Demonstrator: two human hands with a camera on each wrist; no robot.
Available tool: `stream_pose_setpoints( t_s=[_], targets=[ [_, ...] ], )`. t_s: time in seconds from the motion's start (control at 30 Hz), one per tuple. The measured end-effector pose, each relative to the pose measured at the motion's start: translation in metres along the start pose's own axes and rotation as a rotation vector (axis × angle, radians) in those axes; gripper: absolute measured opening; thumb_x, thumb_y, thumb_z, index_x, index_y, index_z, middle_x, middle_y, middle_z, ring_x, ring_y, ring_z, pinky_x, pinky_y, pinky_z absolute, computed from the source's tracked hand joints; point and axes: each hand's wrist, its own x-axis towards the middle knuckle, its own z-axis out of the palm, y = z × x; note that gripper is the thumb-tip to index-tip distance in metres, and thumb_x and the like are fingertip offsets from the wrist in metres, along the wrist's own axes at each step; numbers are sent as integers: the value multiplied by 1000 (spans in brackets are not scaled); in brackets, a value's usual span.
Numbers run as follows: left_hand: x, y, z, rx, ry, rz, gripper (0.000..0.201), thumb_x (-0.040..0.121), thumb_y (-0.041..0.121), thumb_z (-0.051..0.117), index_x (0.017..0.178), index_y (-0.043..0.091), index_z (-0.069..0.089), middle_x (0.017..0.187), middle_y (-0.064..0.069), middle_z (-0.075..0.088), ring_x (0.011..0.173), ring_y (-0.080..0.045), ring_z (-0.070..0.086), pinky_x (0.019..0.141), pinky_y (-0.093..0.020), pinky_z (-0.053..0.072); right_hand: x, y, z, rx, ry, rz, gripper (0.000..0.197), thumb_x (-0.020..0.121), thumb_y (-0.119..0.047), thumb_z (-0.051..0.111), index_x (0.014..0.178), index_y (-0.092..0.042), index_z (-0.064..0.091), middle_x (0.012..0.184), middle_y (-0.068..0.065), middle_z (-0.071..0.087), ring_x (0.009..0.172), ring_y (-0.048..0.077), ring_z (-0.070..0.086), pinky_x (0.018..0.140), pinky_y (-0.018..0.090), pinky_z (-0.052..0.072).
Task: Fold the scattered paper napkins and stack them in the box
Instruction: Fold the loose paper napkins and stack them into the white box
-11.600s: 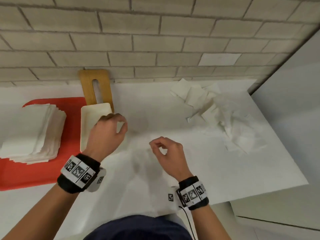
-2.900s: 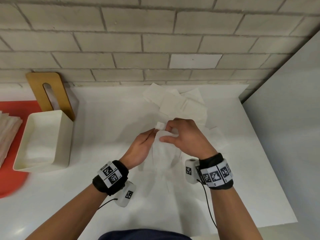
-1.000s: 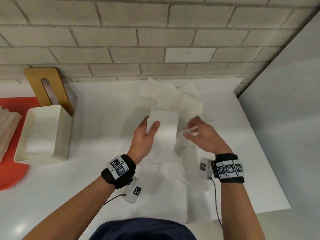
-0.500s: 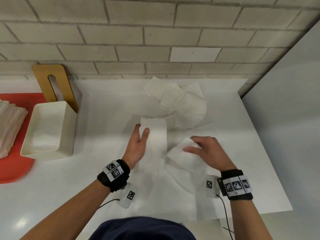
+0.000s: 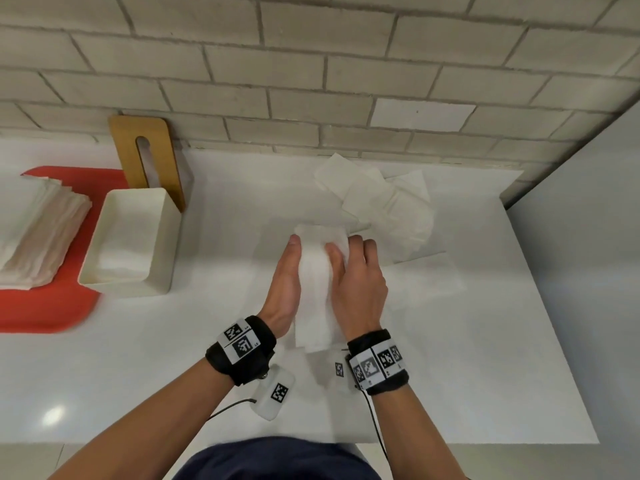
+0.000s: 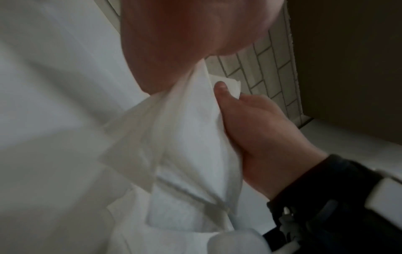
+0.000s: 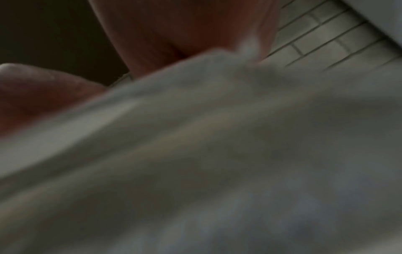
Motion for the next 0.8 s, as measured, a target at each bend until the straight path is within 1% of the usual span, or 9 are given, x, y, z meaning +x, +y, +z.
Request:
stream_pose_setpoints(
  t_s=[0.13, 0.2, 0.3, 0.37, 0.47, 0.53, 0.63, 0.73, 0.8],
  targets=[
    [-11, 2, -22, 186, 118, 188, 26, 112, 38, 53, 137, 32, 58, 133, 14, 71, 125, -3, 65, 112, -37, 50, -4, -28, 11, 191, -28, 108, 43, 110, -54, 47, 133, -18, 48, 125, -2, 51, 99, 23, 64, 71, 39, 57],
    [-18, 11, -37, 158, 160, 250, 24, 113, 36, 51, 136, 30, 56, 133, 12, 71, 126, -6, 66, 111, -38, 51, -10, -45, 15, 408, -115, 268, 44, 110, -54, 45, 140, -23, 39, 129, -5, 53, 112, 14, 60, 87, 31, 53],
    [-24, 23, -67, 146, 197, 252, 23, 111, 34, 56, 132, 24, 52, 128, 6, 70, 120, -8, 69, 108, -45, 56, -34, -82, 27, 608, -351, 348, 44, 110, -59, 40, 138, -25, 33, 118, -6, 70, 103, 9, 71, 85, 30, 55],
    [-28, 36, -90, 212, 205, 285, 25, 109, 31, 61, 131, 23, 52, 126, 4, 69, 116, -7, 70, 107, -46, 57, -48, -111, 35, 695, -345, 331, 43, 111, -54, 45, 141, -29, 29, 119, -7, 73, 102, 6, 73, 85, 28, 58],
    [-32, 68, -141, 210, 272, 365, 23, 108, 30, 63, 128, 27, 52, 128, 2, 69, 118, -9, 69, 106, -46, 57, -58, -153, 43, 877, -292, 303, 53, 110, -31, 60, 149, -30, 24, 124, -11, 69, 108, -2, 71, 89, 12, 53],
    [-31, 95, -181, 206, 312, 409, 22, 108, 31, 63, 126, 29, 51, 129, -2, 69, 118, -17, 70, 104, -50, 58, -67, -178, 52, 894, -326, 215, 51, 108, -22, 64, 146, -29, 30, 118, -14, 68, 99, -2, 71, 89, 12, 51],
    [-22, 129, -238, 306, 331, 464, 35, 106, 30, 64, 135, 21, 46, 131, -6, 66, 117, -20, 70, 99, -47, 59, -70, -214, 82, 727, -353, 53, 24, 108, -16, 62, 127, -27, 51, 99, -10, 68, 66, 6, 58, 75, 24, 48],
    [-15, 155, -289, 439, 337, 461, 47, 105, 24, 67, 143, 24, 39, 130, -1, 66, 113, -11, 69, 88, -29, 60, -54, -252, 121, 626, -329, 60, 16, 105, -5, 59, 117, -16, 61, 102, 0, 71, 79, 9, 62, 74, 15, 43],
    [-9, 159, -319, 514, 359, 412, 55, 103, 22, 68, 147, 25, 35, 129, 0, 69, 115, -15, 70, 92, -34, 59, -41, -277, 148, 542, -356, 78, 17, 104, 0, 56, 116, -11, 62, 106, 6, 72, 89, 19, 67, 77, 15, 41]
  ],
)
